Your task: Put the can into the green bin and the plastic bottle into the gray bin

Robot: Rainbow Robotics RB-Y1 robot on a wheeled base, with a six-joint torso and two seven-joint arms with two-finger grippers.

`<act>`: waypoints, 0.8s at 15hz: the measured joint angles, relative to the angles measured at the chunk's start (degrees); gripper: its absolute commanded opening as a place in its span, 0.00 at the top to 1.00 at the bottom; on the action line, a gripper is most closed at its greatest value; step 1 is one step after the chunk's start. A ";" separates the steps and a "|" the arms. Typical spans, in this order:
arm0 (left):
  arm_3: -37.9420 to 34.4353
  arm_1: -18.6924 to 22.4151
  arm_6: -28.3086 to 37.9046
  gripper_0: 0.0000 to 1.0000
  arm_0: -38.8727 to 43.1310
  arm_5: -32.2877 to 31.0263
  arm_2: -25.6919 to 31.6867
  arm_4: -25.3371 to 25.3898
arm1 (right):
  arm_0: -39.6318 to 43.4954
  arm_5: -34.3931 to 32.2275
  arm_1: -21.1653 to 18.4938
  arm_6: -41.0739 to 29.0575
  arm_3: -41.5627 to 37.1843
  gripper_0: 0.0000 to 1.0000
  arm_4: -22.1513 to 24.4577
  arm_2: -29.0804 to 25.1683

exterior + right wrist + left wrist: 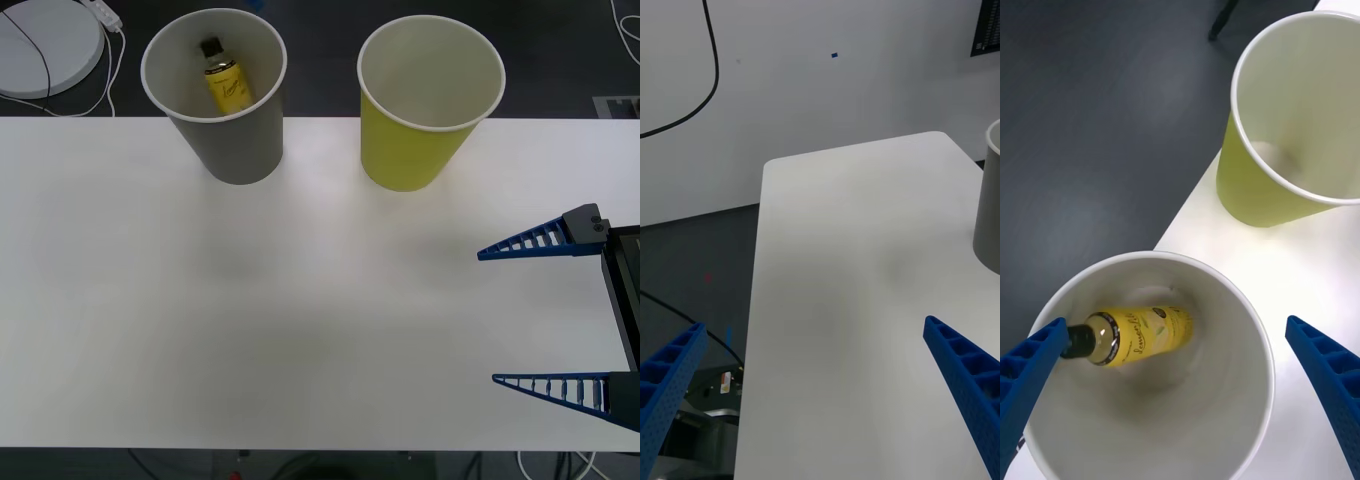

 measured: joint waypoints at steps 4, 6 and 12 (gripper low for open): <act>-3.92 3.20 0.16 0.00 0.06 -0.08 -3.11 2.77 | 0.00 0.00 0.00 0.00 0.00 0.00 0.00 0.00; -6.16 5.31 0.08 0.00 0.12 -0.08 -4.74 4.50 | 0.00 0.00 0.00 0.00 0.00 0.00 0.00 0.00; -20.82 14.89 1.16 0.00 6.63 3.24 -5.53 9.58 | 0.00 0.00 0.00 0.00 0.00 0.00 0.00 0.00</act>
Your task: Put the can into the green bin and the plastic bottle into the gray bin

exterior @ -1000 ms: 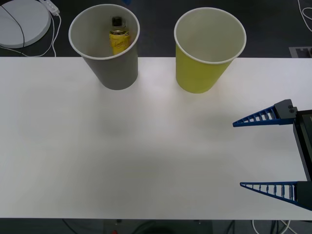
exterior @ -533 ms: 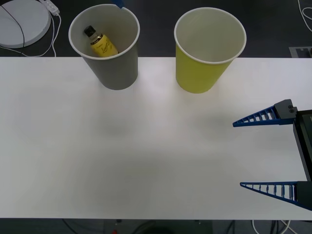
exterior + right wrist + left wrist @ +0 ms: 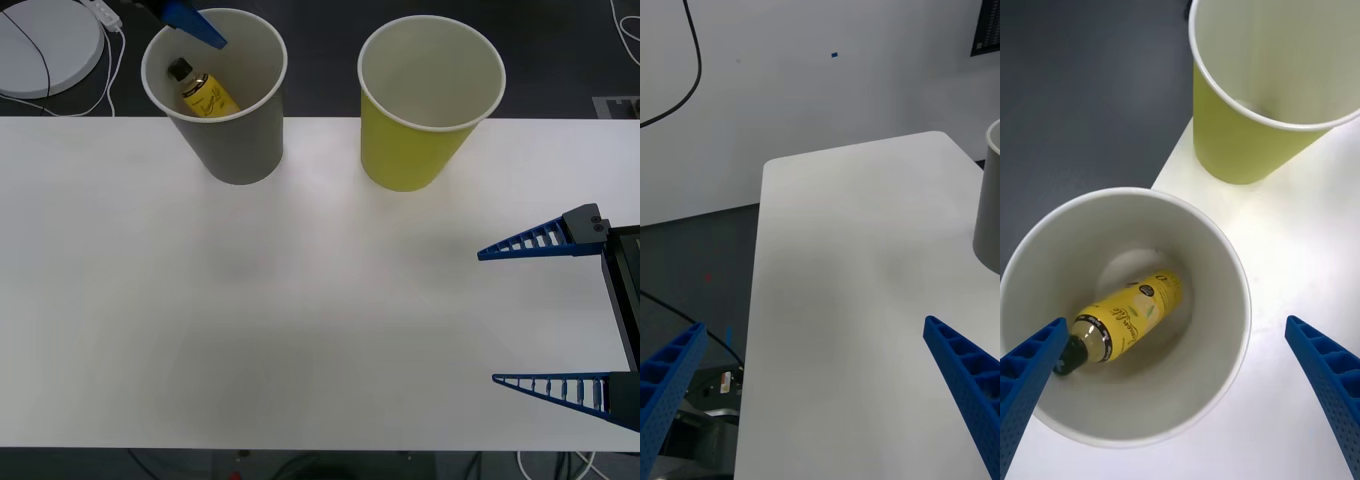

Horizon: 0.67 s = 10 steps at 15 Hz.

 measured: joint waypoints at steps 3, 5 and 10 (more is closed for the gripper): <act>-5.80 4.95 -0.47 0.00 2.79 0.52 0.00 3.80 | 0.00 0.00 0.00 0.00 0.00 0.00 0.00 0.00; -8.44 7.91 -1.44 0.00 4.38 0.53 0.00 6.81 | 0.00 0.00 0.00 0.00 0.00 0.00 0.00 0.00; -13.62 13.30 -3.87 0.00 6.76 0.65 0.00 9.96 | 0.00 0.00 0.00 0.00 0.00 0.00 0.00 0.00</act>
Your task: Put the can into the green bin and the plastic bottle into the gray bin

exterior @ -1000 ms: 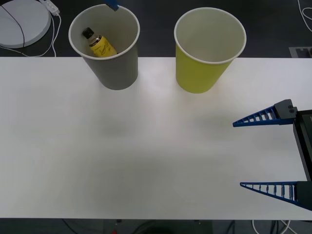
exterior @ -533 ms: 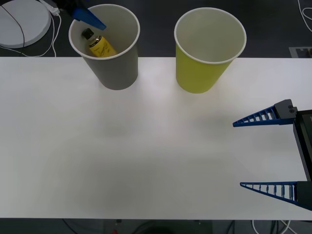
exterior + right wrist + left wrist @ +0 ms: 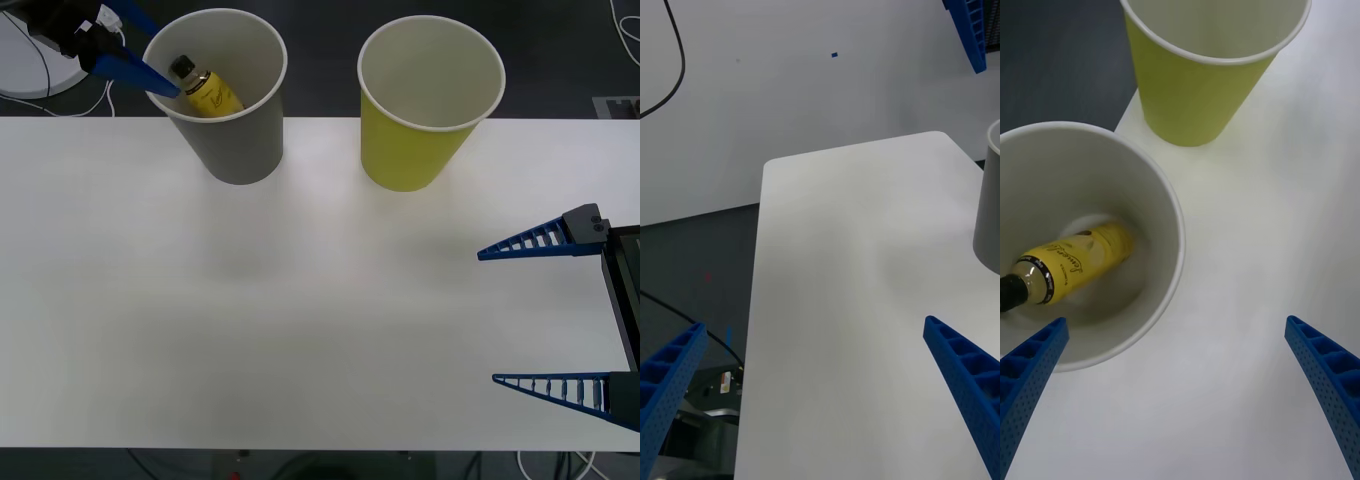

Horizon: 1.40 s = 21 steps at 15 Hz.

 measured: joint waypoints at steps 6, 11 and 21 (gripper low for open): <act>-1.64 5.13 -9.84 0.00 6.13 4.17 0.14 5.36 | 0.00 0.00 0.00 0.00 0.00 0.00 0.00 0.00; -1.33 5.97 -11.04 0.00 7.58 6.03 0.16 7.24 | 0.00 0.00 0.00 0.00 0.00 0.00 0.00 0.00; -11.84 0.82 -9.86 0.00 33.14 6.59 27.94 -3.29 | 0.00 0.00 0.00 0.00 0.00 0.00 0.00 0.00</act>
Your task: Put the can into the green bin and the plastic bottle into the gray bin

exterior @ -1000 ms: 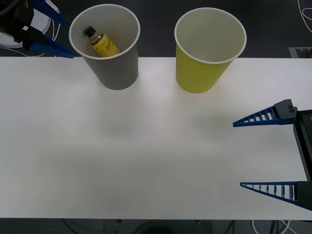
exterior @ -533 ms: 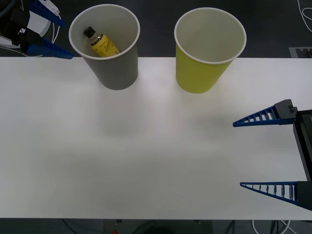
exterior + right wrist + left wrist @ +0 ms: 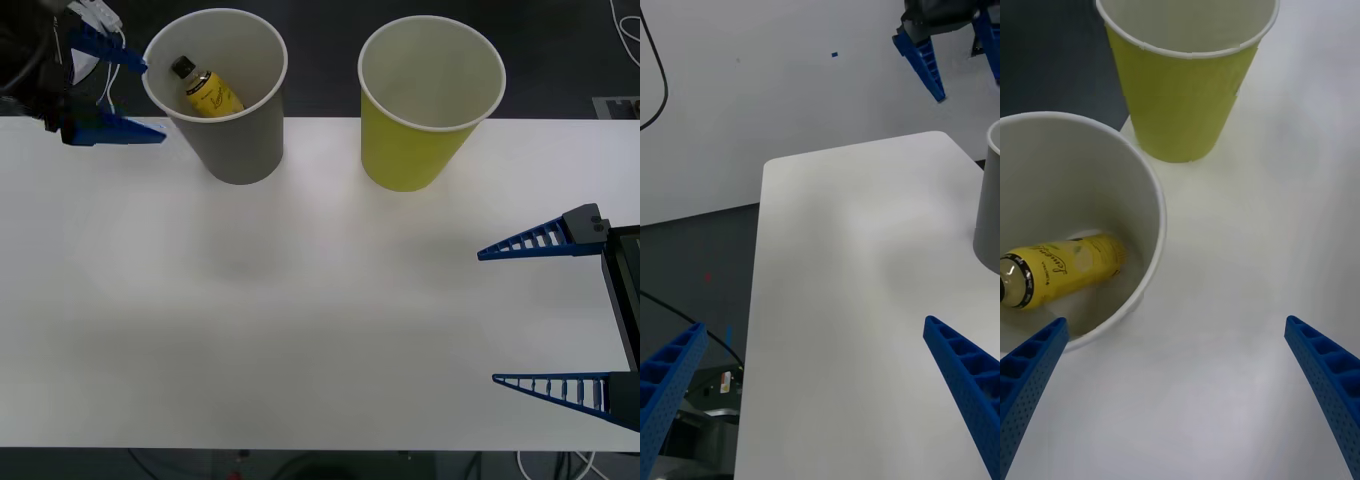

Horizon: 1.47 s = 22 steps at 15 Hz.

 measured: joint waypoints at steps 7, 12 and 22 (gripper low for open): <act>-16.10 -3.46 -3.57 0.00 26.02 -0.10 22.24 -8.46 | 0.00 0.00 0.00 0.00 0.00 0.00 0.00 0.00; -19.43 -6.30 -13.92 0.00 39.83 -2.31 33.66 -0.76 | 0.00 0.00 0.00 0.00 0.00 0.00 0.00 0.00; -26.63 -12.23 -24.61 0.00 57.71 -5.81 45.19 8.65 | 0.00 0.00 0.00 0.00 0.00 0.00 0.00 0.00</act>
